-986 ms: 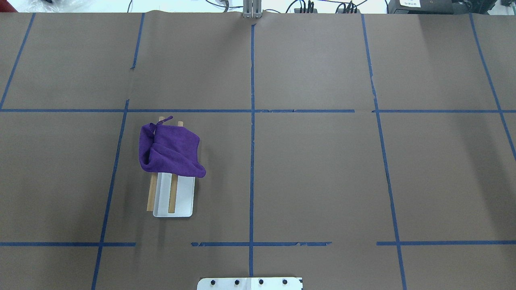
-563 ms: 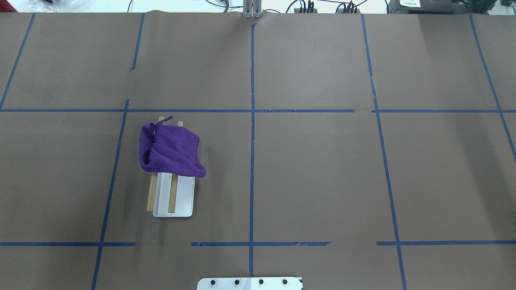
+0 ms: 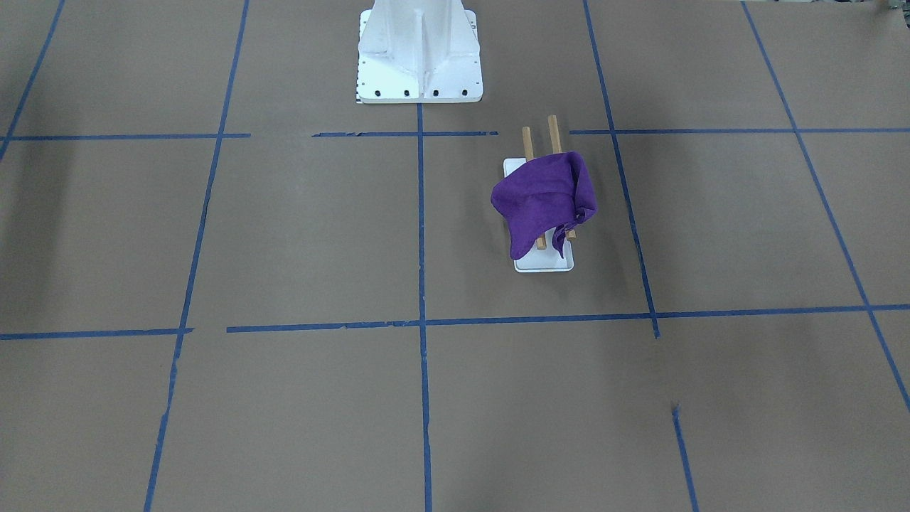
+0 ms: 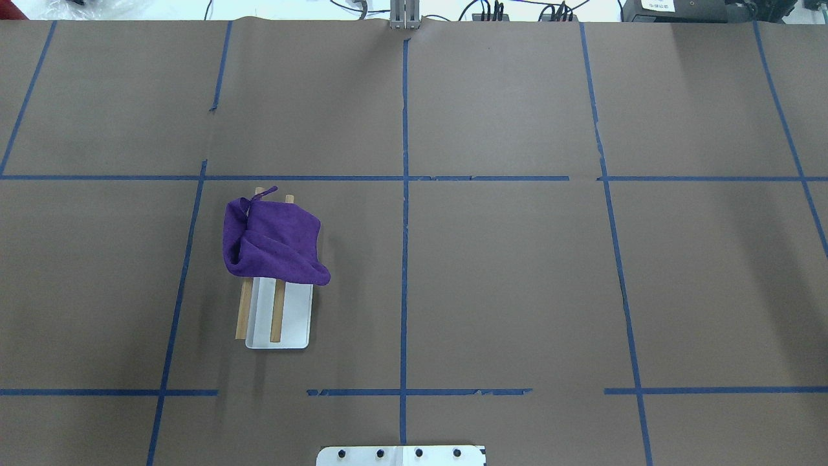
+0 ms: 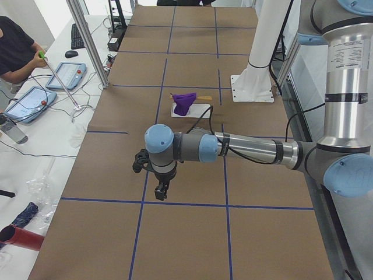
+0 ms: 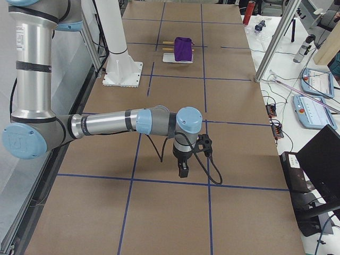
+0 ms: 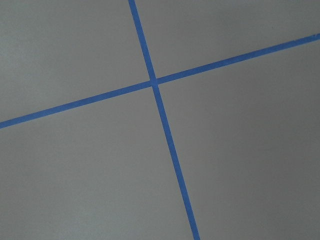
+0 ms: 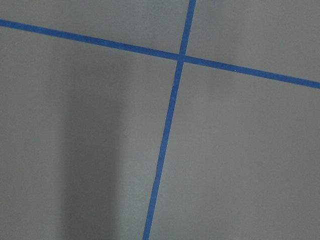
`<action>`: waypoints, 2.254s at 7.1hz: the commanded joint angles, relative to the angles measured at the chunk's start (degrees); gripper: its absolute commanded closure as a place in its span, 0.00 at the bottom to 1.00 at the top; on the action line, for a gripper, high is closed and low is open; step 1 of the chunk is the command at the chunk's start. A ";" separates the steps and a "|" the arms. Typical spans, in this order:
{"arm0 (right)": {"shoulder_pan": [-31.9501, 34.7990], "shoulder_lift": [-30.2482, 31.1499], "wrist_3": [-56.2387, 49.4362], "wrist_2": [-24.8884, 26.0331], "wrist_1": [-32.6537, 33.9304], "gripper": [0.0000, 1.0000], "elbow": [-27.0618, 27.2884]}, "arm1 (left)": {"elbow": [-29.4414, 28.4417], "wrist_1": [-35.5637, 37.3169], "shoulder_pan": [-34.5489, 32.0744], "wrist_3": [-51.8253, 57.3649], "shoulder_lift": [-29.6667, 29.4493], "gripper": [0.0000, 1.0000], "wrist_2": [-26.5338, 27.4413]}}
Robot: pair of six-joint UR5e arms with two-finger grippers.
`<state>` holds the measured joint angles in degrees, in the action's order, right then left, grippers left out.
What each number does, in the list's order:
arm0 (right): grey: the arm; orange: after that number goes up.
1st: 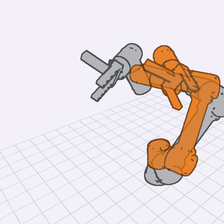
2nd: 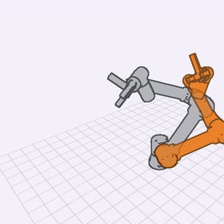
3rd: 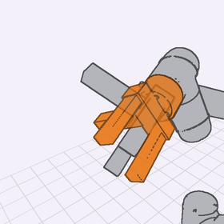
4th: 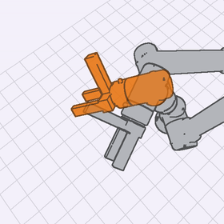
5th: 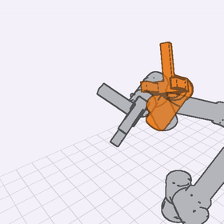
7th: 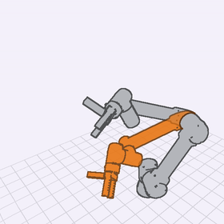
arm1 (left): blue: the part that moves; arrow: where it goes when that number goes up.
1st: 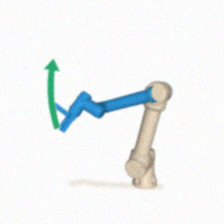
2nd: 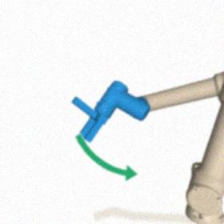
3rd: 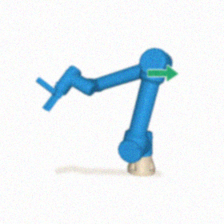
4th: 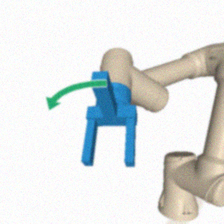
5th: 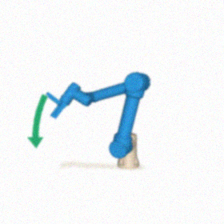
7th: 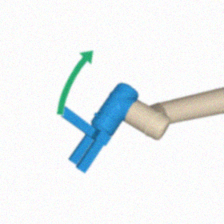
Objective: Hang towel on rack
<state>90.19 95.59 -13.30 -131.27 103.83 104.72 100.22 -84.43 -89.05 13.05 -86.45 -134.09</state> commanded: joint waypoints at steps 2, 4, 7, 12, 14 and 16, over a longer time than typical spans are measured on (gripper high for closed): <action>-2.12 3.27 -0.23 0.05 -0.38 0.00 -0.91 | -2.21 -4.50 2.91 -5.32 -0.04 0.00 0.15; -2.38 3.55 -0.06 -0.31 -0.56 0.00 -1.27 | -2.13 -4.96 2.91 -5.49 0.05 0.00 0.06; -2.39 3.55 0.03 -0.39 -0.64 0.00 -1.18 | -2.13 -5.04 2.91 -5.14 0.05 0.00 0.06; -2.47 3.64 0.55 -0.74 -3.46 0.00 -0.83 | -2.31 -5.04 2.91 -5.05 0.05 0.00 -2.22; -2.47 3.64 0.82 -0.74 -3.54 0.00 -0.74 | -2.04 -5.04 2.91 -5.05 0.05 0.00 -2.23; -2.56 3.64 0.91 -1.18 -3.63 0.00 -0.57 | -1.70 -5.13 2.91 -4.97 0.05 0.00 -2.23</action>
<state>87.66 99.23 -12.45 -132.30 100.24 104.08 98.29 -89.49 -86.13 8.06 -86.40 -136.30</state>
